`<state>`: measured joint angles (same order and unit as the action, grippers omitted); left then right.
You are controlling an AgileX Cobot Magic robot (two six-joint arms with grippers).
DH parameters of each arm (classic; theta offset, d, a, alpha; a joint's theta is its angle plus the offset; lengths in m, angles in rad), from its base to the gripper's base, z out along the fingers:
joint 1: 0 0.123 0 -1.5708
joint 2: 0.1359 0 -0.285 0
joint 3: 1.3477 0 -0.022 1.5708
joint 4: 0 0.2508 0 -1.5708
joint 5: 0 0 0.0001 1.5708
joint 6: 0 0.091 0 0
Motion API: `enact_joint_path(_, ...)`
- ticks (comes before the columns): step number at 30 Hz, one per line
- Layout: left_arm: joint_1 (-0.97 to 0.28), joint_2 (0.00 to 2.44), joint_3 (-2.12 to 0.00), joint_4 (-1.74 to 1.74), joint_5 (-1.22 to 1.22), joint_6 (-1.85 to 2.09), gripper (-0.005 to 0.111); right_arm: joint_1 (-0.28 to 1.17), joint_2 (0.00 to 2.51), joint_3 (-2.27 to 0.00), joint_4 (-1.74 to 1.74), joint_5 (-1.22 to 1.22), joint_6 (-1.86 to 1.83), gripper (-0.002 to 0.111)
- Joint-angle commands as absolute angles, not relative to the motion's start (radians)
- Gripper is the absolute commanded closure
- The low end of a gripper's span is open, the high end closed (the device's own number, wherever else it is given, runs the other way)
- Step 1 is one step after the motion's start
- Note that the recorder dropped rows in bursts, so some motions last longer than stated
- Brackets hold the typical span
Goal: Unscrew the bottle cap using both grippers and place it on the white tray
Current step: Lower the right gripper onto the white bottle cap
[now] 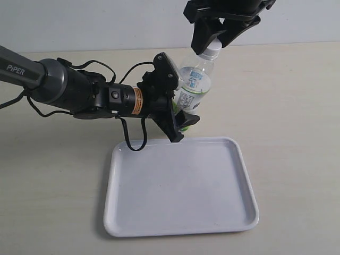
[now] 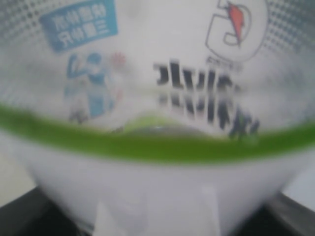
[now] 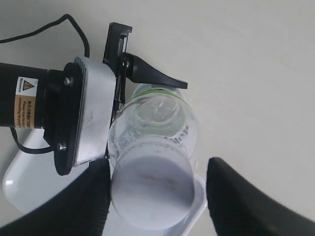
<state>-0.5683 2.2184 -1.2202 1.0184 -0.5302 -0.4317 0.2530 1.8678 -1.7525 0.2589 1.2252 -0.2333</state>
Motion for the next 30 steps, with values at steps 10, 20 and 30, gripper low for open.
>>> enact_joint_path(10, -0.57, 2.208, -1.223, 1.014, -0.518, -0.426, 0.107, 0.255, 1.868, -1.752, 0.292, 1.221, -0.233, 0.107)
enact_joint_path(20, -0.57, 2.208, -1.223, 1.014, -0.518, -0.43, 0.107, 0.255, 1.868, -1.752, 0.292, 1.221, -0.402, 0.108)
enact_joint_path(30, -0.57, 2.208, -1.223, 1.014, -0.518, -0.434, 0.107, 0.255, 1.868, -1.752, 0.294, 1.221, -0.73, 0.108)
